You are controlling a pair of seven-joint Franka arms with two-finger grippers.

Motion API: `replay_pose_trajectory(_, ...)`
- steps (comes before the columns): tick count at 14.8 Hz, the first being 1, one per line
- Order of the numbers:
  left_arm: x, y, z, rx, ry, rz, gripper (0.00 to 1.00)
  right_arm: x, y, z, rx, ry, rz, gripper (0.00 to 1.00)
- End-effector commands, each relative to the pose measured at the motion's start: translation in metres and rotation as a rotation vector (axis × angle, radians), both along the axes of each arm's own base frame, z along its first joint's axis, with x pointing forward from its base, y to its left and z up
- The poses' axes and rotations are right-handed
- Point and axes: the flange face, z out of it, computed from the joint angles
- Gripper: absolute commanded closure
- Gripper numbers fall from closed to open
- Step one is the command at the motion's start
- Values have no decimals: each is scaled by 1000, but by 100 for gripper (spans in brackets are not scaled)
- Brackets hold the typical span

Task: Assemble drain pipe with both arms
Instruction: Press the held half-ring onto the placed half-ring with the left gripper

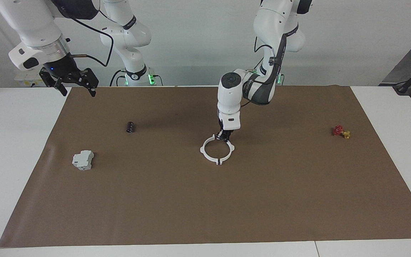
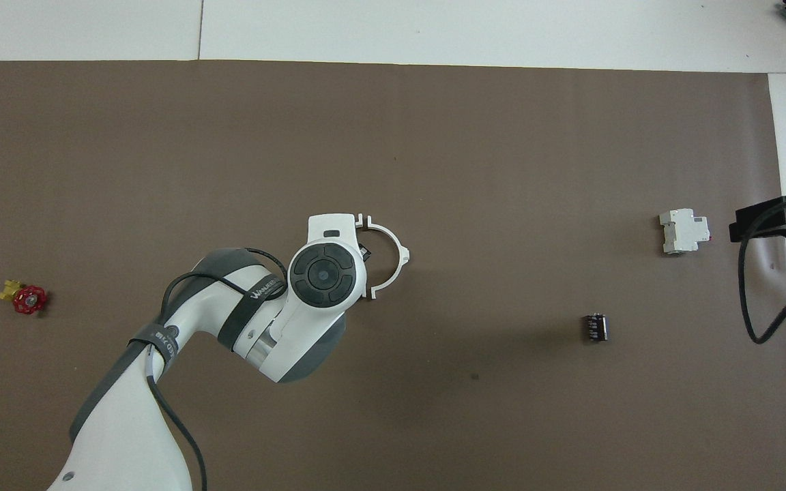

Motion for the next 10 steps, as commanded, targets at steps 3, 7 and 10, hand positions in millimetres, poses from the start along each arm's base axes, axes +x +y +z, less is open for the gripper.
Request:
replay_pose_trajectory(3, -9, -2, 1, 3, -26, 4, 100, -3, -1, -1, 16, 6, 5, 0)
replay_pose_trajectory(7, -9, -3, 1, 0, -28, 3, 100, -3, -1, -1, 16, 5, 5, 0)
replay_pose_trajectory(10, -11, -2, -3, 2, -25, 3, 100, -3, -1, -1, 16, 6, 5, 0)
